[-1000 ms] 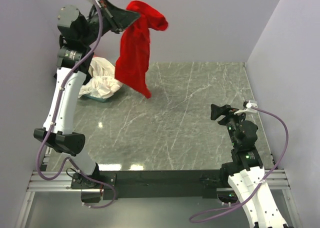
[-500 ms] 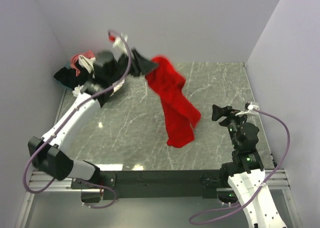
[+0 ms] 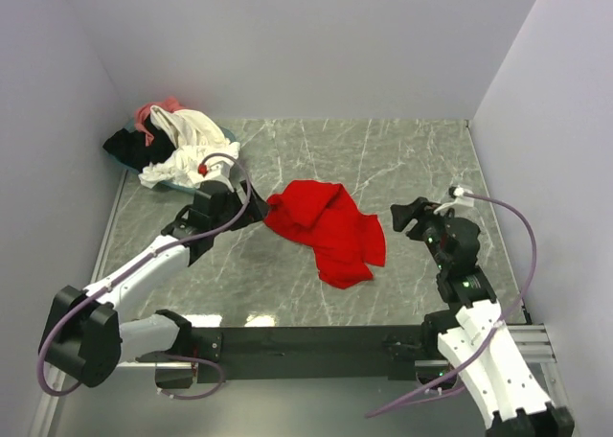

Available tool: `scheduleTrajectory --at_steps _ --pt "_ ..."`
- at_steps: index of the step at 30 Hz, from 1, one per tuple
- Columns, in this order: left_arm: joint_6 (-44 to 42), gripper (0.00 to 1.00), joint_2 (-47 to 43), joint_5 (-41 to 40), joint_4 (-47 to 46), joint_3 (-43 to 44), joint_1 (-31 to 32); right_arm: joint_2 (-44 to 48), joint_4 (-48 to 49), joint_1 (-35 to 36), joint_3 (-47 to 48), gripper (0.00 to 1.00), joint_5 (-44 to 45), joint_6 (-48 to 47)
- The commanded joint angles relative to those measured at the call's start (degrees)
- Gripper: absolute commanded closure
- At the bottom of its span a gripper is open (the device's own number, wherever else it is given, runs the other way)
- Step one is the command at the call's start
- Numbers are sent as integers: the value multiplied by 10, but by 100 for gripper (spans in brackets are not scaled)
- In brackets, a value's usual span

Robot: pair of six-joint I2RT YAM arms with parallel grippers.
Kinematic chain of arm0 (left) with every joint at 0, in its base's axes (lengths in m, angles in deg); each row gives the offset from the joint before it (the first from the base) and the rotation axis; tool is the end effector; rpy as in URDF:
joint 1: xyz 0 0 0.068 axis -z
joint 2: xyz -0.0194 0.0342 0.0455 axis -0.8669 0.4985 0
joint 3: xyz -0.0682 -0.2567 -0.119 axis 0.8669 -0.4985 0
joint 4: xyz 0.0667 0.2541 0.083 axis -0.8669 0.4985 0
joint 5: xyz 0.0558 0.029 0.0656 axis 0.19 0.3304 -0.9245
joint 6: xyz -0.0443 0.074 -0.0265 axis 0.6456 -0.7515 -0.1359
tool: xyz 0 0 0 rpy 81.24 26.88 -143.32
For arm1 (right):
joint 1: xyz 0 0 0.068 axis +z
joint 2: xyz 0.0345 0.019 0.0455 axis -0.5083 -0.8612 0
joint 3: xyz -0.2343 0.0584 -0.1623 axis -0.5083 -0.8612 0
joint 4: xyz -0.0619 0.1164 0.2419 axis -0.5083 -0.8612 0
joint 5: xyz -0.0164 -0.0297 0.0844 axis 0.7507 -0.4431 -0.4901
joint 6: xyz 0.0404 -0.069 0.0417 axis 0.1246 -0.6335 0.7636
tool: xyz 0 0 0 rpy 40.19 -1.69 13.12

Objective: Fold and stack the t-shirts
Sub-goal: Move the tshirt to the center of the board

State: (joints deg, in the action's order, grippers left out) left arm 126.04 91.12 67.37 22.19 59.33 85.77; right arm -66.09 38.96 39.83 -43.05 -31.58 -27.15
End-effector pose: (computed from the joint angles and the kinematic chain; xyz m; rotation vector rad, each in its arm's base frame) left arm 0.2686 -0.1265 0.2283 -0.3326 2.1698 -0.6569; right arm 0.1925 0.0353 0.2607 0.2030 1.7491 0.4773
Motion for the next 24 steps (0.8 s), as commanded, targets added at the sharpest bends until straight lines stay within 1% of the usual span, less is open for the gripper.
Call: scheduleTrajectory --at_steps 1,4,5,7,11,14,15,18,22,24 --pt "9 9 -6 -2 -74 -17 11 -39 22 41 0 24 1 20" --pt "30 9 14 -2 -105 -27 39 -67 22 78 5 25 25 33" --pt "37 9 23 -5 -121 -27 59 -75 22 82 2 25 27 38" --pt "44 9 58 -12 -138 -23 77 -81 22 86 0 25 27 49" --pt "52 9 132 -4 -169 16 112 -103 5 88 15 25 46 54" --pt "48 9 180 -13 -169 55 132 -113 -10 89 18 25 57 61" --pt "47 9 203 -13 -166 64 135 -117 -13 89 18 25 58 62" --pt "50 10 235 -2 -177 89 139 -139 -15 90 21 25 56 66" --pt "59 12 270 6 -198 115 140 -164 7 90 15 27 42 73" --pt "55 17 298 12 -193 139 140 -166 15 90 12 27 36 75"
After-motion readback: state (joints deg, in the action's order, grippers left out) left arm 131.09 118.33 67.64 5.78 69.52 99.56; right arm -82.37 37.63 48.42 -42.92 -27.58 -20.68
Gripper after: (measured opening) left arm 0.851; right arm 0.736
